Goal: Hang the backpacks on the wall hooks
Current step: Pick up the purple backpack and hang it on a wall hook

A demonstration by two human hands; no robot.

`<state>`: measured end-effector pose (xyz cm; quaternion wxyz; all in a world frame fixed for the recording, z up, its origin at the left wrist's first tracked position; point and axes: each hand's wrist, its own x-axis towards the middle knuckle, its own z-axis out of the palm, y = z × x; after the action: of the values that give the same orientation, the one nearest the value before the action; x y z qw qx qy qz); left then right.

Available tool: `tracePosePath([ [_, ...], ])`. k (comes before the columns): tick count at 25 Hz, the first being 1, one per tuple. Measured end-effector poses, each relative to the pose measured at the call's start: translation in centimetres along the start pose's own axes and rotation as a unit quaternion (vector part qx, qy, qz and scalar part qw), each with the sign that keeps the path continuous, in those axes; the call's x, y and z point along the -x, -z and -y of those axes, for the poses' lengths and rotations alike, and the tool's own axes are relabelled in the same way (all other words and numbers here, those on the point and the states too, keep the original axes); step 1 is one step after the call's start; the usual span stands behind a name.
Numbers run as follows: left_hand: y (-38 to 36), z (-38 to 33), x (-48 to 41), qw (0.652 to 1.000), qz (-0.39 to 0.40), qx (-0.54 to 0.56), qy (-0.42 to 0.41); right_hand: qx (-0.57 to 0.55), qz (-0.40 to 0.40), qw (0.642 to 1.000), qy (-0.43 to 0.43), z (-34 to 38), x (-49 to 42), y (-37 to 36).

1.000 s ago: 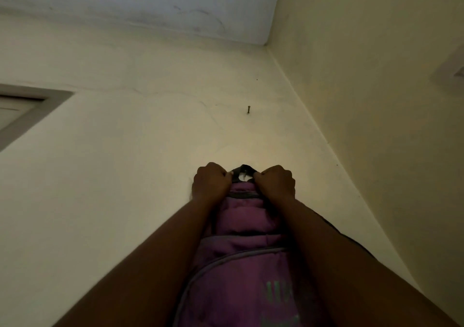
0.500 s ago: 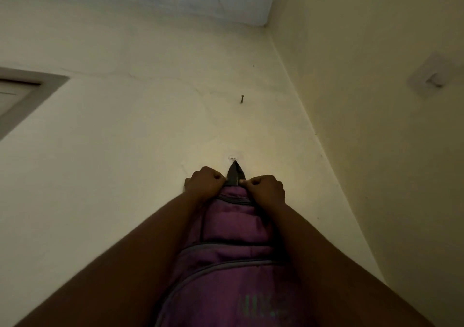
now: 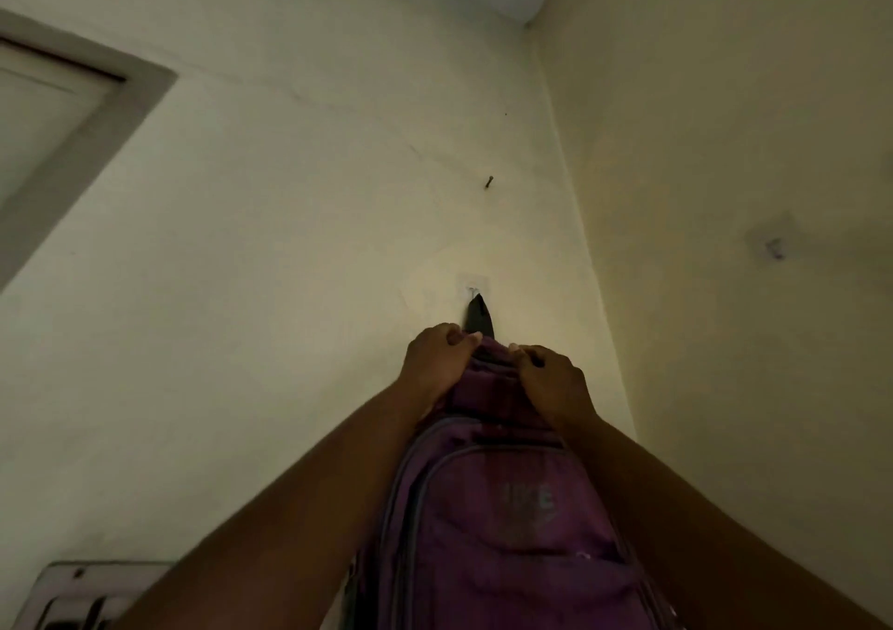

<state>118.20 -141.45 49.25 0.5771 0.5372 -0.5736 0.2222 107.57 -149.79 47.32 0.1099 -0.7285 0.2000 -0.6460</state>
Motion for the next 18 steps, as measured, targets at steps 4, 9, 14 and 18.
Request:
tracePosePath([
  [4, 1.2, -0.5, 6.7, 0.978, 0.025, 0.205, 0.032, -0.017, -0.031, 0.994, -0.103, 2.3, 6.2, 1.9],
  [9, 2.2, -0.9, 16.6, 0.912, 0.114, 0.372, 0.13, -0.059, -0.068, 0.972, -0.218, 3.5, 16.0, 5.2],
  [14, 1.1, -2.3, 25.7, 0.85, 0.189, 0.442, 0.217, -0.049, -0.106, 0.947, -0.298, 5.0, 25.8, 10.5],
  [18, 0.4, -5.4, 33.7, 0.81, 0.226, 0.472, 0.265, -0.079, -0.134, 0.922, -0.356, 7.5, 36.0, 14.7],
])
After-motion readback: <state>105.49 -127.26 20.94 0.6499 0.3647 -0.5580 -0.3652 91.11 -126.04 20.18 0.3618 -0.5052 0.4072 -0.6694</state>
